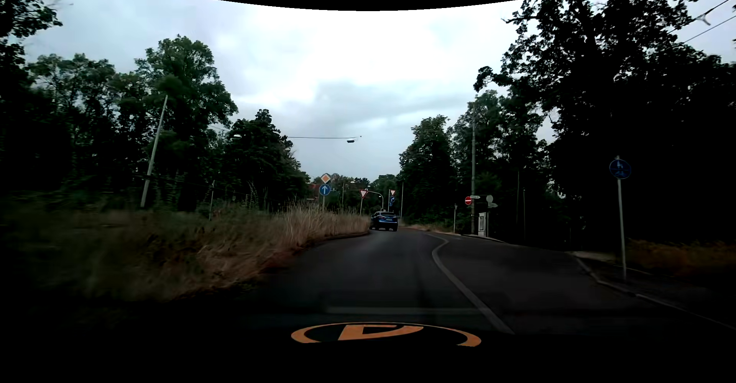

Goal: Follow the waypoints while adhering to traffic rules and regulations

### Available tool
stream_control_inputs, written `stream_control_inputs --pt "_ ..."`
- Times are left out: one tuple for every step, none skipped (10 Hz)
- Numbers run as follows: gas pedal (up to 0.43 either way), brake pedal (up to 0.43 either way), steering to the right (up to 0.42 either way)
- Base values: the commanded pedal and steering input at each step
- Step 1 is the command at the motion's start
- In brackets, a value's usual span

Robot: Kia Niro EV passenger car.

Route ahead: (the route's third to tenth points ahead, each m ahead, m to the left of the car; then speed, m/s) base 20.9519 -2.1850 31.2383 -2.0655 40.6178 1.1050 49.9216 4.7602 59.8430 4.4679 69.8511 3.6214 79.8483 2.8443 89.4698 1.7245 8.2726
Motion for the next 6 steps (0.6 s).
stream_control_inputs --pt "0.098 0.000 0.018" --pt "0.098 0.000 0.018" --pt "0.098 0.000 0.019" --pt "0.098 0.000 0.021" --pt "0.098 0.000 0.027" --pt "0.087 0.000 0.038"
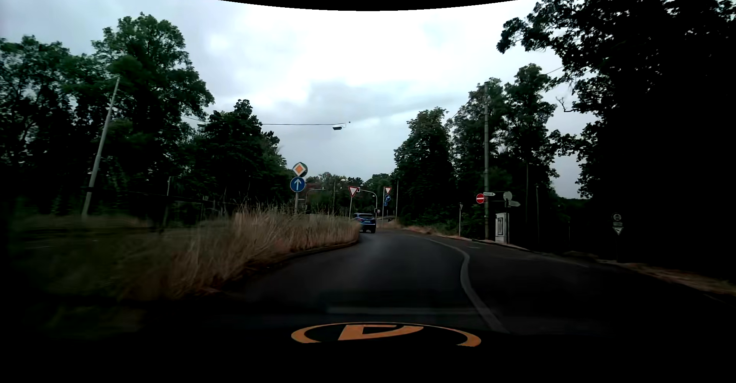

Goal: Follow the waypoints while adhering to traffic rules and regulations

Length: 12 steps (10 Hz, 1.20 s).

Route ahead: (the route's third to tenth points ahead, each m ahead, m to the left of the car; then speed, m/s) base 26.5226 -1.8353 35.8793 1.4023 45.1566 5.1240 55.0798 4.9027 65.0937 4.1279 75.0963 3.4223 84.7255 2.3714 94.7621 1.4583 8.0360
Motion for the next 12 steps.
stream_control_inputs --pt "0.087 0.000 0.048" --pt "0.087 0.000 0.058" --pt "0.087 0.000 0.065" --pt "0.087 0.000 0.074" --pt "0.087 0.000 0.079" --pt "0.087 0.000 0.083" --pt "0.087 0.000 0.083" --pt "0.079 0.000 0.083" --pt "0.067 0.000 0.080" --pt "0.008 0.000 0.074" --pt "0.000 0.000 0.067" --pt "0.000 0.000 0.053"
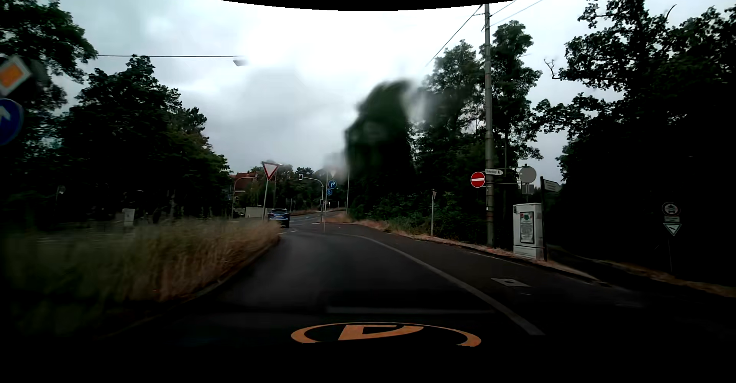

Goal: Follow the waypoints while adhering to traffic rules and regulations

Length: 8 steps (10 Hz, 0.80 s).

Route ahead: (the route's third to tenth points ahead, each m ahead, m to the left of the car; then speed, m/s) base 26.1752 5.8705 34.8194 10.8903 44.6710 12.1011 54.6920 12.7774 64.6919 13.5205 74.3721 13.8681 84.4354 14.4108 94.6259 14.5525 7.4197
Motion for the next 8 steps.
stream_control_inputs --pt "0.000 0.000 0.037" --pt "0.000 0.000 0.025" --pt "0.000 0.000 0.007" --pt "0.000 0.000 -0.009" --pt "0.000 0.000 -0.020" --pt "0.000 0.000 -0.034" --pt "0.000 0.000 -0.046" --pt "0.000 0.067 -0.068"
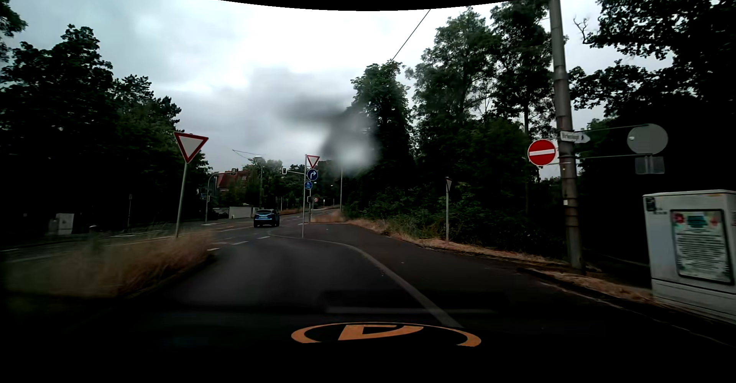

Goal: Follow the waypoints while adhering to traffic rules and regulations

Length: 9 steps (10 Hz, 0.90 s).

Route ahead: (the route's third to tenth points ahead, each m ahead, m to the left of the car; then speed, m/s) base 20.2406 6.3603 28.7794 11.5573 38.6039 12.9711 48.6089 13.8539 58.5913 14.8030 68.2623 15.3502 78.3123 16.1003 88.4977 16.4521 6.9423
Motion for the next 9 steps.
stream_control_inputs --pt "0.000 0.140 -0.088" --pt "0.000 0.177 -0.115" --pt "0.000 0.226 -0.139" --pt "0.000 0.226 -0.154" --pt "0.000 0.232 -0.165" --pt "0.000 0.226 -0.169" --pt "0.000 0.226 -0.171" --pt "0.000 0.226 -0.177" --pt "0.000 0.226 -0.184"
